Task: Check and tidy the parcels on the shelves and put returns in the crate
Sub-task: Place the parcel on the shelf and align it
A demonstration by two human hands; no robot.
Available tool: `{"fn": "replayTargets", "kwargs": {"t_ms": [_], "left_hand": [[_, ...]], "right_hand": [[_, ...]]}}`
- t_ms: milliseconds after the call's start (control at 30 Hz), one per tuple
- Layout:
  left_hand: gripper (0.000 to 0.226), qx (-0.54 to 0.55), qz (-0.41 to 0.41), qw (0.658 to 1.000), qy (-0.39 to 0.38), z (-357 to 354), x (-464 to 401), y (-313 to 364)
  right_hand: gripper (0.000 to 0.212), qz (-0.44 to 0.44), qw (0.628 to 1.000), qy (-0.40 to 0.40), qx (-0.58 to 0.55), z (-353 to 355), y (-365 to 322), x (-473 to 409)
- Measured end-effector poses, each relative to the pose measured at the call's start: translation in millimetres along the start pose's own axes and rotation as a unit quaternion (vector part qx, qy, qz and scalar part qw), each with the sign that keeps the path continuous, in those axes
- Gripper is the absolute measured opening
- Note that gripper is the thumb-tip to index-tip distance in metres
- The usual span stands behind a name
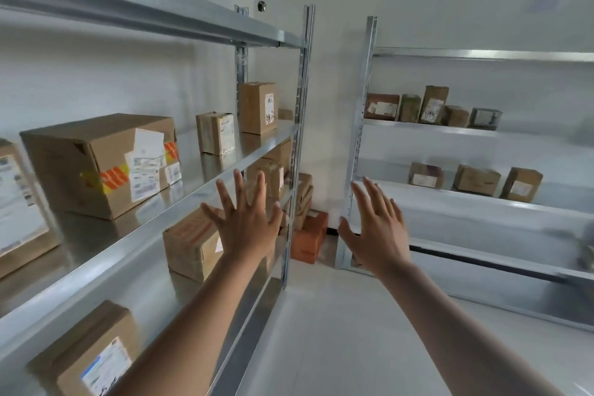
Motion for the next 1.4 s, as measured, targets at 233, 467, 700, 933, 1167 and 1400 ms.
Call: {"fn": "replayTargets", "kwargs": {"t_ms": [233,467,700,933,1167,1400], "left_hand": [[0.067,0.018,0.002,1.0,-0.025,-120.1,-79.9,45.1],[0.064,0.007,0.078,0.993,-0.093,-309.4,-102.2,77.8],[0.063,-0.008,0.197,0.978,-0.069,-382.4,-164.9,107.7],[0.068,-0.034,0.241,0.97,-0.01,-439.9,-229.7,61.2],[0.066,-0.057,0.245,0.966,0.059,-562.1,-263.5,21.5],[0.061,0.056,0.151,0.965,0.208,-771.7,-186.1,-3.9]], "right_hand": [[0.075,0.005,0.999,-0.03,-0.027,-90.5,84.5,-111.6],[0.075,0.056,0.988,-0.124,-0.067,-246.0,188.0,-197.1],[0.08,0.173,0.952,-0.216,-0.129,-376.7,211.3,-293.0],[0.076,0.265,0.919,-0.254,-0.14,-496.8,175.9,-358.5],[0.074,0.316,0.906,-0.222,-0.173,-668.4,172.9,-377.2],[0.056,0.375,0.846,-0.08,-0.371,-899.9,209.4,-313.9]]}}
Point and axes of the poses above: each hand's wrist, its own x-axis away from the middle knuckle, its own z-axis out of the back of the hand, y = z × x, the point moved 3 cm from there along -x, towards the middle knuckle, and after that the axes turned 3 degrees about y, right-handed, at the moved point
